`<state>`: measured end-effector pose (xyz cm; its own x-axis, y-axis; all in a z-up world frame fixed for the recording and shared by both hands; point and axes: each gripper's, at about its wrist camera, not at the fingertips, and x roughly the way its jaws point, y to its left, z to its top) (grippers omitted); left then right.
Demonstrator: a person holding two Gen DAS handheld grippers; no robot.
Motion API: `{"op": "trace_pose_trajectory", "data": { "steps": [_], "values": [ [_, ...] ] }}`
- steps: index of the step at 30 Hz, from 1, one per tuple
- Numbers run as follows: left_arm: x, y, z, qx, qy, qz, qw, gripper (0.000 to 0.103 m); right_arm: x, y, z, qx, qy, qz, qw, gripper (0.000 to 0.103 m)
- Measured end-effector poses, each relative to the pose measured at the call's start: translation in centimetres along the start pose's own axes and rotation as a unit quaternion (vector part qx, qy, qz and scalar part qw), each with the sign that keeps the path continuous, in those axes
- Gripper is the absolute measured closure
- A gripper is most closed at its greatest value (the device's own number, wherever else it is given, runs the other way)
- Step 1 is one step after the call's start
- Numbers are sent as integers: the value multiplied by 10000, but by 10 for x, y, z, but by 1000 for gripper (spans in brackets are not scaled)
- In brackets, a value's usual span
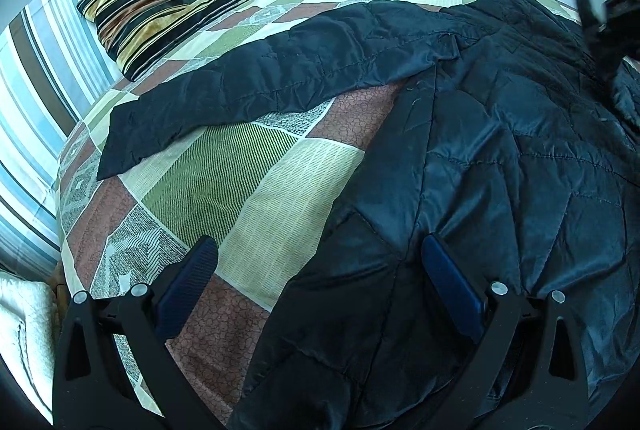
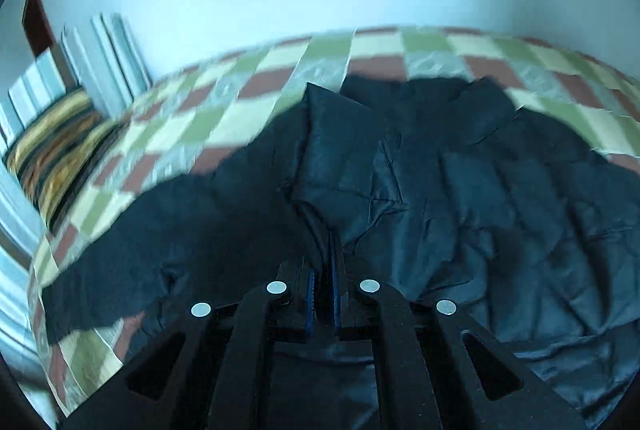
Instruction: Fold large clothes
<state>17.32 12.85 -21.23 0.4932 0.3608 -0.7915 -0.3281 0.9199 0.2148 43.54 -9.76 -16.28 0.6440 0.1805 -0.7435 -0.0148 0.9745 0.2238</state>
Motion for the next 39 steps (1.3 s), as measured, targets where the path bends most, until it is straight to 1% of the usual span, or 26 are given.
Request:
{"op": "trace_pose_trajectory", "data": {
  "steps": [1, 5, 8, 9, 10, 11, 14, 15, 17, 19, 20, 21, 22, 24, 26, 28, 30, 33, 34, 36, 38, 39],
  "values": [
    [0, 0, 0, -2, -1, -2, 10000, 2, 10, 4, -5, -81, 168, -13, 9998, 97],
    [1, 0, 0, 13, -18, 13, 10000, 2, 39, 20, -19, -363, 543, -123, 9978, 95],
    [1, -1, 0, 10, -13, 7, 10000, 2, 43, 28, -23, -475, 604, -20, 9970, 82],
    [1, -1, 0, 8, -17, 7, 10000, 2, 37, 30, -23, -475, 615, 173, 9968, 68],
    [1, -1, 0, 11, -22, 11, 10000, 2, 30, 29, -24, -447, 633, 368, 9963, 62],
    [1, -1, -1, 9, -26, 9, 10000, 2, 18, 28, -24, -405, 593, 552, 9959, 62],
    [1, -1, 0, 19, -20, 20, 10000, 2, -25, 11, -21, -310, 211, 600, 9975, 62],
    [1, -1, 0, 23, -25, 26, 10000, 2, -42, -3, -18, -239, 29, 570, 9981, 62],
    [1, -2, 0, 28, -34, 38, 10000, 2, -69, -36, -13, -83, -294, 228, 9993, 64],
    [2, -3, -1, 32, -34, 47, 10000, 2, -87, -85, -7, 132, -513, -347, 9980, 76],
    [2, -4, -1, 36, -39, 56, 10000, 2, -89, -106, -6, 281, -520, -540, 9968, 77],
    [1, -4, -1, 38, -42, 63, 10000, 2, -91, -138, -5, 579, -486, -753, 9943, 79],
    [1, -5, -1, 46, -45, 74, 10000, 2, -91, -165, -6, 862, -425, -878, 9915, 79],
    [1, -5, -1, 54, -52, 89, 9999, 2, -82, -214, -14, 1307, -125, -1036, 9859, 79],
    [0, -5, -2, 66, -57, 104, 9999, 2, -64, -243, -27, 1538, 236, -1168, 9809, 79],
    [0, -7, -2, 75, -59, 125, 9999, 2, -44, -261, -42, 1636, 503, -1123, 9788, 88],
    [0, -7, -2, 92, -60, 149, 9998, 2, -36, -264, -52, 1563, 380, -1057, 9813, 89],
    [-1, -8, -2, 132, -62, 190, 9997, 2, -46, -252, -46, 1471, 270, -1173, 9818, 88],
    [-1, -8, -1, 136, -64, 195, 9997, 2, -52, -250, -42, 1490, 216, -1179, 9815, 85],
    [-1, -8, -2, 132, -60, 187, 9997, 2, -64, -253, -36, 1615, 5, -1093, 9808, 84],
    [-1, -7, -1, 130, -52, 180, 9997, 2, -72, -257, -25, 1708, -184, -1034, 9797, 81],
    [-1, -7, -1, 130, -58, 178, 9997, 2, -73, -262, -20, 1739, -212, -1050, 9789, 79]
  ]
}}
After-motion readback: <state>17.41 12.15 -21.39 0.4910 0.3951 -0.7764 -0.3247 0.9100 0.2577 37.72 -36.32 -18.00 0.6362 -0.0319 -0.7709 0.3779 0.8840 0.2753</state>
